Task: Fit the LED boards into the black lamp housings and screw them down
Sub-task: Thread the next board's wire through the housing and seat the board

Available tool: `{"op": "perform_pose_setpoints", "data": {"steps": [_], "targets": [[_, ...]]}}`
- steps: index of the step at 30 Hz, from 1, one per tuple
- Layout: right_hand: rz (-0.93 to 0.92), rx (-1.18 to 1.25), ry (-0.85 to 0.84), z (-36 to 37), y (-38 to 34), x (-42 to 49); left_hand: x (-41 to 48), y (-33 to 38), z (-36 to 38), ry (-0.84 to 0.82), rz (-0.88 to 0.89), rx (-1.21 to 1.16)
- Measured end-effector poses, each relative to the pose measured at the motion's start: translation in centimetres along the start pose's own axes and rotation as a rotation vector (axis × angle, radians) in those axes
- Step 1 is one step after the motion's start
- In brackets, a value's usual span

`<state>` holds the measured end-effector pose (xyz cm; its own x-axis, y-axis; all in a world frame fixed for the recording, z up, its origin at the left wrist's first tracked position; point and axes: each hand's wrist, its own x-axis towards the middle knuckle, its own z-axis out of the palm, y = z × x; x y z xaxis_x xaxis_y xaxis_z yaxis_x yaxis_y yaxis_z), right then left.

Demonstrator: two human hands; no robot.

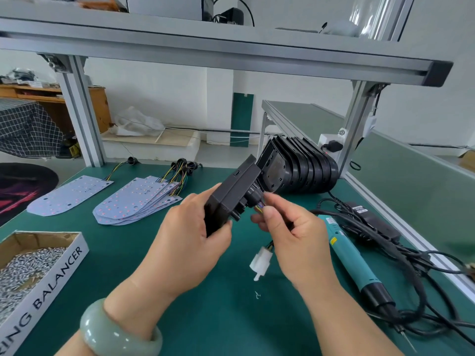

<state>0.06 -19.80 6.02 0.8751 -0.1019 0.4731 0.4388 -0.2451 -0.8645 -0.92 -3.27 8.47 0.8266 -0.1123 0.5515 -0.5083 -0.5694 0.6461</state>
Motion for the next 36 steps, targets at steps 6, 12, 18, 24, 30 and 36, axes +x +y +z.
{"op": "perform_pose_setpoints", "data": {"steps": [6,12,18,24,30,36], "targets": [[-0.145,-0.310,-0.057,-0.1,0.5,0.2,0.0,-0.1,-0.4,-0.140,0.015,0.017],[-0.219,-0.296,-0.015,0.7,0.5,0.5,-0.1,-0.1,-0.3,-0.120,-0.054,-0.081],[-0.016,0.010,-0.148,0.3,-0.1,0.2,-0.7,1.3,2.0,0.021,0.097,0.037],[0.104,0.412,-0.315,0.8,0.4,-0.4,-1.3,1.4,2.8,-0.197,0.253,0.072],[0.293,0.772,-0.384,-0.4,0.7,-0.1,0.7,-1.8,-0.3,0.051,-0.145,-0.079],[0.273,0.666,-0.331,-0.6,0.6,0.1,0.6,-3.2,-0.4,-0.088,-0.311,-0.497]]}}
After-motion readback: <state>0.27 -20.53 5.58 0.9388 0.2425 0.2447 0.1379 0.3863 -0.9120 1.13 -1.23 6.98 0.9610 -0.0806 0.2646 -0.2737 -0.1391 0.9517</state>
